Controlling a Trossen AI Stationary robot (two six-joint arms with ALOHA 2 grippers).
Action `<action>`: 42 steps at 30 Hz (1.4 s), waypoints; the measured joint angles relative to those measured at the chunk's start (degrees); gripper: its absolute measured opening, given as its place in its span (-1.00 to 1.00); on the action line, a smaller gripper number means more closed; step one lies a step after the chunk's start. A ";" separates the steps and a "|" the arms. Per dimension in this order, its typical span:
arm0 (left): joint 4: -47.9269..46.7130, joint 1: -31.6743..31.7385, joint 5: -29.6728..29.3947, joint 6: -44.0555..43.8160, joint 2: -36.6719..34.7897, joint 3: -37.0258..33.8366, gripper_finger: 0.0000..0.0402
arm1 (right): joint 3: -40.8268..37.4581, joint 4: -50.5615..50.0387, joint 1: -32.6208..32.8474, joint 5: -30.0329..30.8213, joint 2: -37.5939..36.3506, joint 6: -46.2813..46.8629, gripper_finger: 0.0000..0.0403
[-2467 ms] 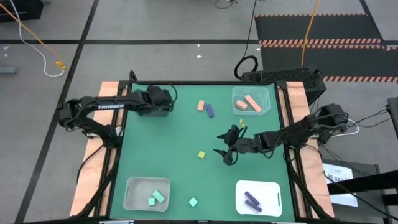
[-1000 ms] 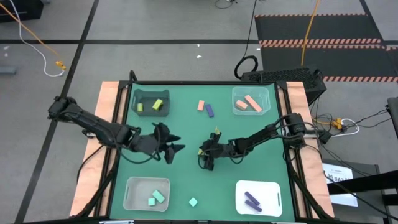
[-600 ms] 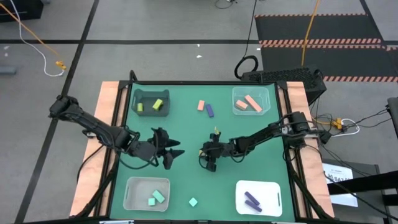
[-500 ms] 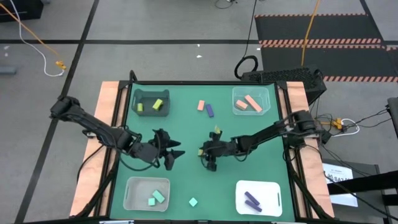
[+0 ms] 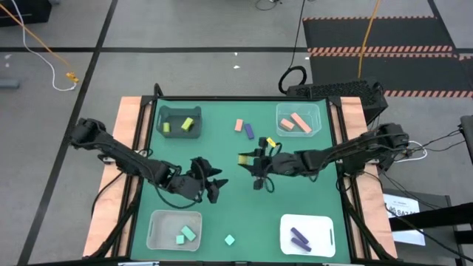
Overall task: Sort & place blocks by color
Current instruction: Put the light green block into the black bin
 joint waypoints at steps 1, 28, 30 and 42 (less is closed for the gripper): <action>0.52 0.23 -0.50 0.00 0.57 0.00 0.20 | 0.00 0.67 0.25 0.88 -0.99 -2.09 -0.41; 25.71 7.34 1.03 16.86 1.89 0.00 0.20 | -0.02 1.93 3.29 -1.19 -4.07 -25.47 -0.41; 26.97 7.90 2.97 16.96 1.86 0.00 0.20 | -0.02 2.05 3.22 -1.32 -4.18 -25.47 -0.41; 28.57 9.46 10.71 15.54 1.88 0.02 0.17 | 0.02 4.18 1.41 -2.34 -4.07 -25.35 -0.41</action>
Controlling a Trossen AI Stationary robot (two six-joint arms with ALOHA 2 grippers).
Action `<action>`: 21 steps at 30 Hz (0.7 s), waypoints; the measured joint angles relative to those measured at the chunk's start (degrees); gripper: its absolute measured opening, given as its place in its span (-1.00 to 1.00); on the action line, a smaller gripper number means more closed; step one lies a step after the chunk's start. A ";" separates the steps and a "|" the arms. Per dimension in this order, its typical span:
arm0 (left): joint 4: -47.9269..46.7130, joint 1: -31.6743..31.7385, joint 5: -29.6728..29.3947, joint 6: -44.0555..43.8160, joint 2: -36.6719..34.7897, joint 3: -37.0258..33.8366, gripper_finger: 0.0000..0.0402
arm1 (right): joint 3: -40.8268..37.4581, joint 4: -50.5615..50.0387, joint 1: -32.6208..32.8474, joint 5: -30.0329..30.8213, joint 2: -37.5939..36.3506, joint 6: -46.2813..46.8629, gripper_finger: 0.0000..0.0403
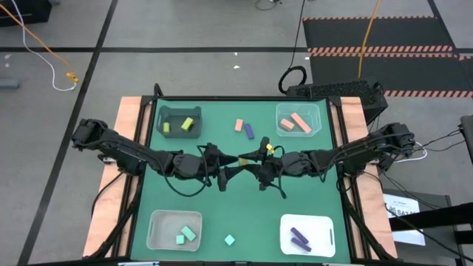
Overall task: Sort & place blocks by color
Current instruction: Put the light green block into the black bin
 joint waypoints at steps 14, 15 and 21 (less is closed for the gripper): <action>0.42 1.91 0.11 -0.96 -0.02 0.02 -0.72 | -0.04 0.32 -0.09 -1.19 0.02 0.43 -0.41; 0.42 1.90 0.36 -0.92 -0.02 0.02 -0.72 | -0.04 0.15 0.00 -0.04 0.06 1.60 -0.37; -0.28 1.97 0.19 1.41 0.02 -0.02 -0.72 | 0.01 -4.80 1.82 15.67 -0.04 9.58 0.32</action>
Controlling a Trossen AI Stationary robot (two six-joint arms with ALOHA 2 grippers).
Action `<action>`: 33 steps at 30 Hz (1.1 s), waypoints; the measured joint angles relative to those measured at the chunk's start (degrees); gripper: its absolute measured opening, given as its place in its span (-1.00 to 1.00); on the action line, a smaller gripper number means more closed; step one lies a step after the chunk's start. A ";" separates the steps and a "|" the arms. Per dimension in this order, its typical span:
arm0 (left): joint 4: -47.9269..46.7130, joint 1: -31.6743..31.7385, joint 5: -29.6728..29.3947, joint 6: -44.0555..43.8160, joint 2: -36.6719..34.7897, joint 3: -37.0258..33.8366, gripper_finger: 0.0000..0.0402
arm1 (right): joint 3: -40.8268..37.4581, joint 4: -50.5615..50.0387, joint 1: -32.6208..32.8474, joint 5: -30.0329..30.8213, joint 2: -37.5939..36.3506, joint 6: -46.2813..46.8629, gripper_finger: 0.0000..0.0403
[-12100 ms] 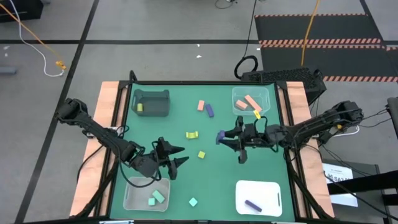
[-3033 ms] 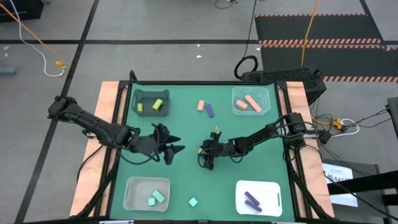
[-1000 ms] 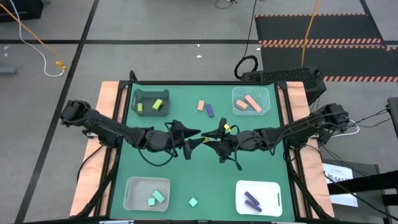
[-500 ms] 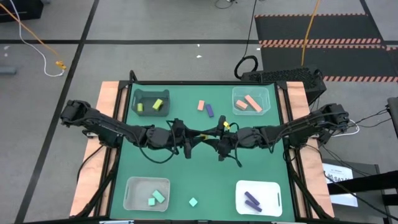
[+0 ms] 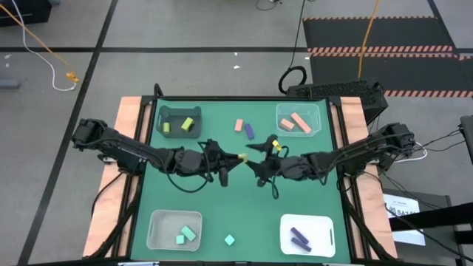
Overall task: Sort & place blocks by color
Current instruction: Put the light green block into the black bin
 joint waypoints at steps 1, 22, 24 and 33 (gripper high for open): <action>0.02 -0.04 0.11 0.20 0.00 0.00 -0.72 | 0.01 -1.62 0.52 3.05 0.00 1.33 0.42; 14.72 -0.02 0.20 27.52 -2.39 0.02 -0.72 | -5.50 -21.92 4.18 -3.74 0.00 49.14 0.71; 10.82 0.81 -0.12 26.66 -2.93 0.00 -0.72 | -7.74 -17.01 4.15 -3.53 0.00 51.14 0.71; -13.81 10.90 -0.45 11.05 -3.34 0.00 -0.71 | -18.68 11.39 1.63 -3.53 0.00 50.51 0.71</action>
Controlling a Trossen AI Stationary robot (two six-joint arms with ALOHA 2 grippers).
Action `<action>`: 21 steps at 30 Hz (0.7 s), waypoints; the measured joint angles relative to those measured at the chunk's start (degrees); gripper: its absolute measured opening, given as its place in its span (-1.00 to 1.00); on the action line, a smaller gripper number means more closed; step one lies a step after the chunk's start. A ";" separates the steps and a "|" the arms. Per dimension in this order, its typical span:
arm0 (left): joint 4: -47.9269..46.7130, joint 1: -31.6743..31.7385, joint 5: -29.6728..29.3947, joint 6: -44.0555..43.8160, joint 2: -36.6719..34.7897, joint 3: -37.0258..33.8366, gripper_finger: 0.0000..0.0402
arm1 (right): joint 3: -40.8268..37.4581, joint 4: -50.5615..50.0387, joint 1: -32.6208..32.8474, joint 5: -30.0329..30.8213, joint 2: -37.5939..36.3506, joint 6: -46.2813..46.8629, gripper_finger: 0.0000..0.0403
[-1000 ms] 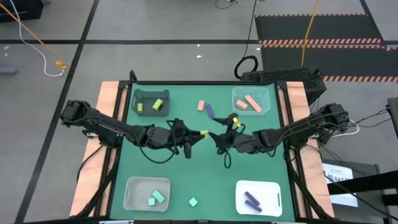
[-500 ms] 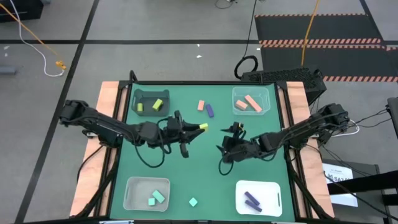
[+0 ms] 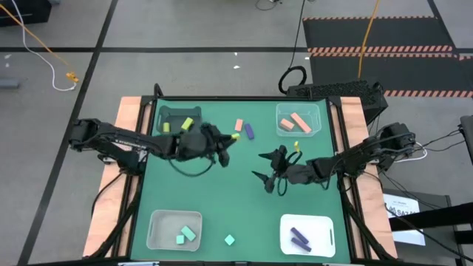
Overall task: Sort & place blocks by color
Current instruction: Put the light green block into the black bin
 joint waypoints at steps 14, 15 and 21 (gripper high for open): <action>-41.50 17.09 2.14 -16.00 -8.00 0.04 -0.71 | -2.86 1.61 -14.23 -11.51 0.04 4.92 0.71; -44.32 18.18 2.34 -16.08 -8.38 -0.17 -0.71 | -2.87 1.12 -15.57 -12.15 0.04 5.72 0.71; -48.32 24.11 2.14 -16.59 -8.28 -0.05 -0.71 | -2.27 -0.40 -20.89 -15.15 0.62 6.70 0.71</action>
